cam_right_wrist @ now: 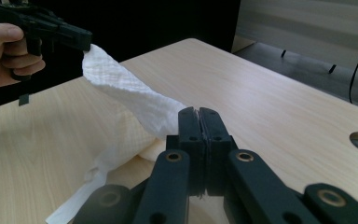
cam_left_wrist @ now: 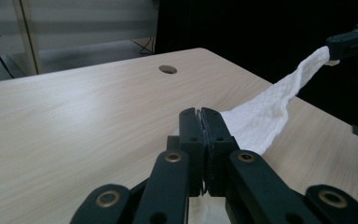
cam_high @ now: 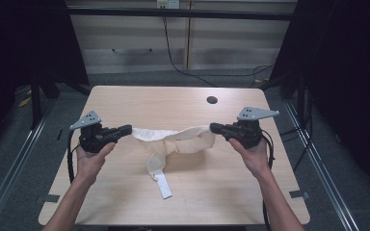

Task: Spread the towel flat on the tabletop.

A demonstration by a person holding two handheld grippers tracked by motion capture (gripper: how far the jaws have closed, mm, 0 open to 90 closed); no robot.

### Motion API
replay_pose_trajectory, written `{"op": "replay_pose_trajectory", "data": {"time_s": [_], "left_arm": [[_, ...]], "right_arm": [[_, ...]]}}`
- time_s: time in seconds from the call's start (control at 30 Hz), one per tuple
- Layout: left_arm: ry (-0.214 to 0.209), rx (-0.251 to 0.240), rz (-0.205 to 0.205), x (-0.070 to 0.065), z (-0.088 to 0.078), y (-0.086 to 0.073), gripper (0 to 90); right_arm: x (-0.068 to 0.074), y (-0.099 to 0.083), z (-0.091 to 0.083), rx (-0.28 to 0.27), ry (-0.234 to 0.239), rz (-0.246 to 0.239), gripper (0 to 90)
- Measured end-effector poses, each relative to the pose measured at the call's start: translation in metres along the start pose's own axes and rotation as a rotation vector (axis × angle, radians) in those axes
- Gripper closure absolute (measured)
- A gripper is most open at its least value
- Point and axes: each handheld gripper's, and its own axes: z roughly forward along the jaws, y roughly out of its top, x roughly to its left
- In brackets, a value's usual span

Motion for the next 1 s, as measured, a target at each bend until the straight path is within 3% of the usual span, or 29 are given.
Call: {"op": "replay_pose_trajectory", "data": {"time_s": [0.4,0.5,0.67,0.87,1.0], "left_arm": [[0.019,-0.033,0.041,-0.008,-0.014,0.029,88.4],[0.020,-0.043,0.070,-0.013,-0.020,0.036,88.5],[0.020,-0.058,0.055,-0.011,-0.024,0.043,88.4],[0.003,-0.092,0.081,-0.019,-0.034,0.053,88.4],[0.001,-0.109,0.095,-0.025,-0.043,0.053,88.4]], "right_arm": [[-0.001,0.034,-0.026,-0.067,-0.015,-0.025,89.2],[0.001,0.036,-0.028,-0.080,-0.018,-0.029,89.2],[0.002,0.041,-0.031,-0.097,-0.027,-0.027,89.2],[0.012,0.056,-0.045,-0.137,-0.019,-0.060,89.3],[0.026,0.054,-0.054,-0.146,-0.008,-0.076,89.3]]}}
